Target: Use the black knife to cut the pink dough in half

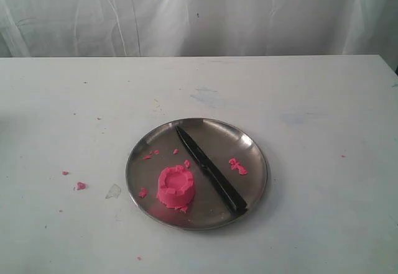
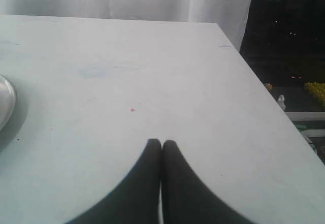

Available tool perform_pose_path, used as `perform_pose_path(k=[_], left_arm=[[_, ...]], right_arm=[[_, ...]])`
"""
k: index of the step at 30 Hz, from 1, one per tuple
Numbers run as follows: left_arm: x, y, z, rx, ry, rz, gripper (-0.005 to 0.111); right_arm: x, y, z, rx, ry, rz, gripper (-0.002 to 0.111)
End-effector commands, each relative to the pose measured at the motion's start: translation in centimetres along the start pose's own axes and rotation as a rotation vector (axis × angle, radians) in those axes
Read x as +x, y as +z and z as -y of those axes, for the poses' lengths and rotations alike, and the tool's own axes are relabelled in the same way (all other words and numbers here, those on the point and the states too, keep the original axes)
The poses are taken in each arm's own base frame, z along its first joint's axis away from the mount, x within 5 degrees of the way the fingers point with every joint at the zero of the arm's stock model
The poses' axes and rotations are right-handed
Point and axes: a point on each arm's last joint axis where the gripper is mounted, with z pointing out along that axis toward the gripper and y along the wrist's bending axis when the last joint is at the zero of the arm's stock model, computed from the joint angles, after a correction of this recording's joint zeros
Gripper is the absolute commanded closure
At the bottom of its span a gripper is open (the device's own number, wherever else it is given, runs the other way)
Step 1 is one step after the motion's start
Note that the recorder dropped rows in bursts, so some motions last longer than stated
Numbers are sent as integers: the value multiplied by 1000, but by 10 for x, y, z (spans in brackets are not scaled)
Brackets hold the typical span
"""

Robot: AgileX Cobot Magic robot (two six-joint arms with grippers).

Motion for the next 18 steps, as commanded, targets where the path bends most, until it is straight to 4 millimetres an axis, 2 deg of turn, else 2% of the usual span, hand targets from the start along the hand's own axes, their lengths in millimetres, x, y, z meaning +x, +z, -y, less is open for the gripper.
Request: perform_pose_path(k=[1, 12, 13, 16, 18], left_arm=[[0, 0, 0, -2, -9, 4, 107], [0, 0, 0, -2, -9, 4, 107], [0, 0, 0, -2, -9, 4, 107], [0, 0, 0, -2, -9, 4, 107], [0, 0, 0, -2, -9, 4, 107]], right_arm=[[0, 0, 0, -1, -10, 6, 108], [0, 0, 0, 3, -27, 7, 108], [0, 0, 1, 9, -43, 7, 108], [-16, -2, 3, 54, -277, 171, 108], [-20, -3, 1, 44, -278, 215, 108]])
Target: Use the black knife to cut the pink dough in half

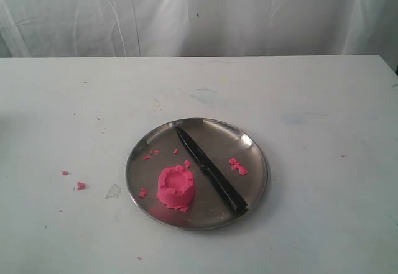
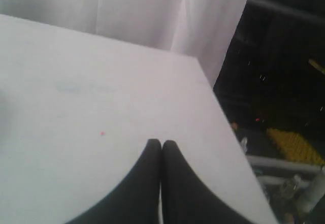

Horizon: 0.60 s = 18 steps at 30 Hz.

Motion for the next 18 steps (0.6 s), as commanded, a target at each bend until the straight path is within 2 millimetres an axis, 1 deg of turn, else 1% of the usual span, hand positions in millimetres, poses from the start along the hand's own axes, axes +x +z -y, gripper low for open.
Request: perform_pose_path(k=[1, 3, 5, 7, 8, 10, 14, 18], left_arm=[[0, 0, 0, -2, -9, 4, 107], [0, 0, 0, -2, -9, 4, 107], [0, 0, 0, -2, -9, 4, 107], [0, 0, 0, -2, -9, 4, 107], [0, 0, 0, -2, -9, 4, 107], [0, 0, 0, -2, -9, 4, 107], [0, 0, 0, -2, -9, 4, 107], [0, 0, 0, -2, -9, 4, 107]], right_arm=[[-10, -1, 0, 2, -74, 115, 108], [-11, -1, 0, 1, -71, 120, 108], [-19, -2, -1, -11, -59, 208, 108], [-32, -6, -4, -37, -22, 361, 108], [-45, -13, -6, -72, 15, 523, 108], [-60, -24, -9, -127, 39, 731, 108], [-68, -33, -10, -154, 24, 858, 108], [-69, -34, -10, -158, 25, 872, 108]])
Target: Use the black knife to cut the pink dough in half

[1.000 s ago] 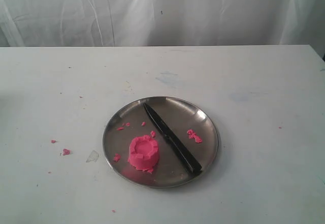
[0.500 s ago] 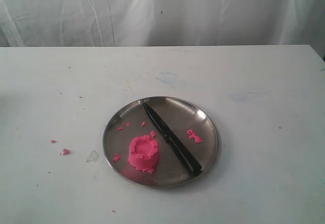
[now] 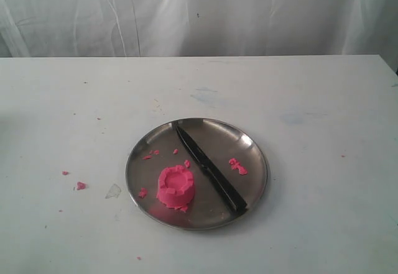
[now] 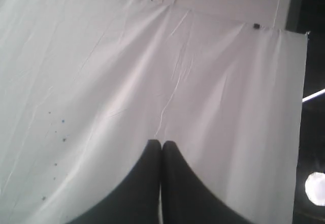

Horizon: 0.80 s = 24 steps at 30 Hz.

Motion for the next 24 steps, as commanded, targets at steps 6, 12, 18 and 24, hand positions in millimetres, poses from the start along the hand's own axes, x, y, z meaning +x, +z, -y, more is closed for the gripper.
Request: perform_pose_path(k=[6, 12, 18, 24], left_arm=[[0, 0, 0, -2, -9, 4, 107], [0, 0, 0, -2, -9, 4, 107], [0, 0, 0, -2, -9, 4, 107], [0, 0, 0, -2, -9, 4, 107]], right_arm=[[-12, -1, 1, 3, 63, 135, 108], [-39, -9, 8, 49, 161, 447, 108], [-52, -22, 29, 84, 728, 725, 108], [-43, -33, 59, 231, 1342, 943, 108]])
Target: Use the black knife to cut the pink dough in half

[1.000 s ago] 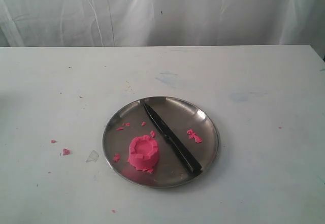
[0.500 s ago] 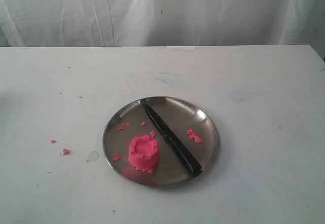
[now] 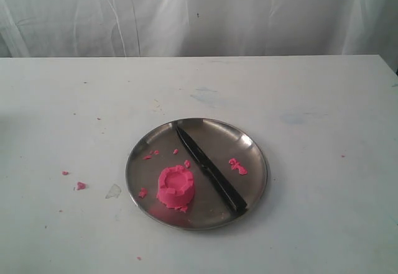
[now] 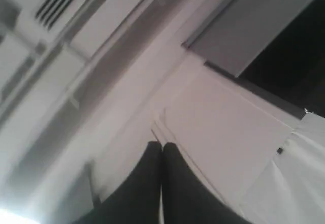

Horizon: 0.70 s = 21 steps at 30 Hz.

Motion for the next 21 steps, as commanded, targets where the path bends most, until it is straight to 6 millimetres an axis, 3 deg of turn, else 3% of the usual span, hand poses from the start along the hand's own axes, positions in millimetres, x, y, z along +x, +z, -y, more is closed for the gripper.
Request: perform_pose_path(k=[1, 4, 8, 12, 15, 18, 21], left_arm=[[0, 0, 0, -2, -9, 4, 107], [0, 0, 0, -2, -9, 4, 107], [0, 0, 0, -2, -9, 4, 107], [0, 0, 0, -2, -9, 4, 107], [0, 0, 0, -2, -9, 4, 107], [0, 0, 0, -2, -9, 4, 107], [0, 0, 0, -2, -9, 4, 107]], right_arm=[[-21, -3, 17, 163, 302, 261, 108], [-24, -4, 20, 196, 279, 295, 108], [-11, 4, 3, 56, 4, 114, 108], [3, 23, -37, -256, -539, -27, 108], [25, 39, -50, -396, -941, -292, 108], [35, 50, -46, -421, -1327, -569, 108], [29, 55, -27, -244, -1574, -807, 108]])
